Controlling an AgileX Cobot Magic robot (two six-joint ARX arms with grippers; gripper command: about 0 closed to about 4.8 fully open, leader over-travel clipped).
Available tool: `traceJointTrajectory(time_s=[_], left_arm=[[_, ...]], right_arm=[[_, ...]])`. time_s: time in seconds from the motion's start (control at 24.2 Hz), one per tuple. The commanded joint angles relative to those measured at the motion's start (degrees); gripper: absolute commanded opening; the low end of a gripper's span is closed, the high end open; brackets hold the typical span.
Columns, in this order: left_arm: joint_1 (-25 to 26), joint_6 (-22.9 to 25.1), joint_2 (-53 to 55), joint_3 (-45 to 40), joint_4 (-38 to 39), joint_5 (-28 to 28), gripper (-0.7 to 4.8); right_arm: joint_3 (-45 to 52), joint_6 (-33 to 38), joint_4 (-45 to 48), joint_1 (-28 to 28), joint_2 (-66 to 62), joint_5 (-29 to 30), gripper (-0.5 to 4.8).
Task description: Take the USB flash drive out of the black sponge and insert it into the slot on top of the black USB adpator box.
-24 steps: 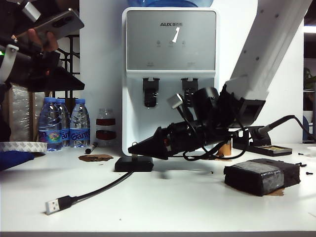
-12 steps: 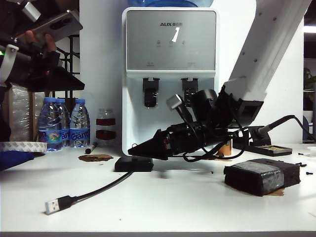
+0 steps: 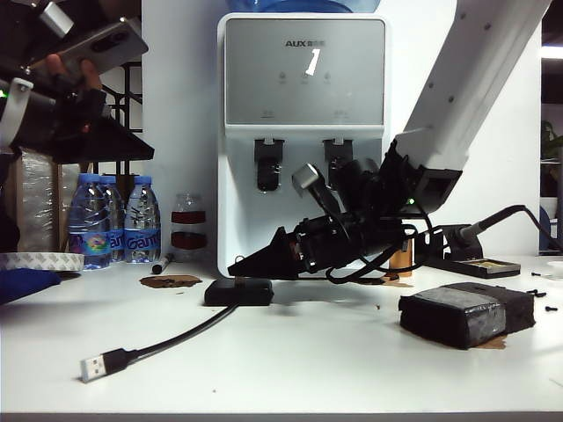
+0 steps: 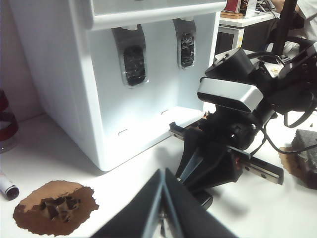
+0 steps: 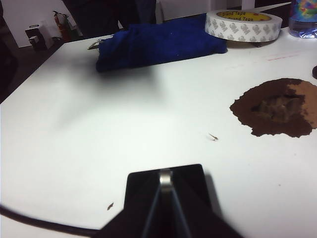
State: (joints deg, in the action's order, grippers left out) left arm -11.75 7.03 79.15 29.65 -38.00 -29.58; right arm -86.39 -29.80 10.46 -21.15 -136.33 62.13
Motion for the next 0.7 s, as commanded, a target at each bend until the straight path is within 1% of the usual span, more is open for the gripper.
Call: traceJointTrajectory(time_s=[0.04,0.12,0.21,0.37,0.7], left_arm=[[0.0,0.02,-0.26,0.07,-0.59,-0.15,-0.04],[0.0,0.02,-0.26,0.07,-0.61,-0.17,-0.04],[0.0,0.02,-0.26,0.07,-0.61,-0.17,-0.04],[0.0,0.02,-0.26,0.04,-0.61,-0.15,-0.04],[0.0,0.02,-0.26,0.07,-0.59,-0.17,-0.04]], right_arm=[[1.14,-9.62,-5.46,-1.38,-0.52,-1.38,-0.03],[1.68,-12.63,-5.18,-2.05,-0.68,-1.97,-0.03],[1.79,-13.05,-4.7,-2.71,-1.36,-2.62,-0.03],[1.77,-10.82,-3.65,-3.1,-2.14,-0.68,-0.04],[1.75,-10.56,-3.43,-3.1,-2.19,-0.92,-0.04]])
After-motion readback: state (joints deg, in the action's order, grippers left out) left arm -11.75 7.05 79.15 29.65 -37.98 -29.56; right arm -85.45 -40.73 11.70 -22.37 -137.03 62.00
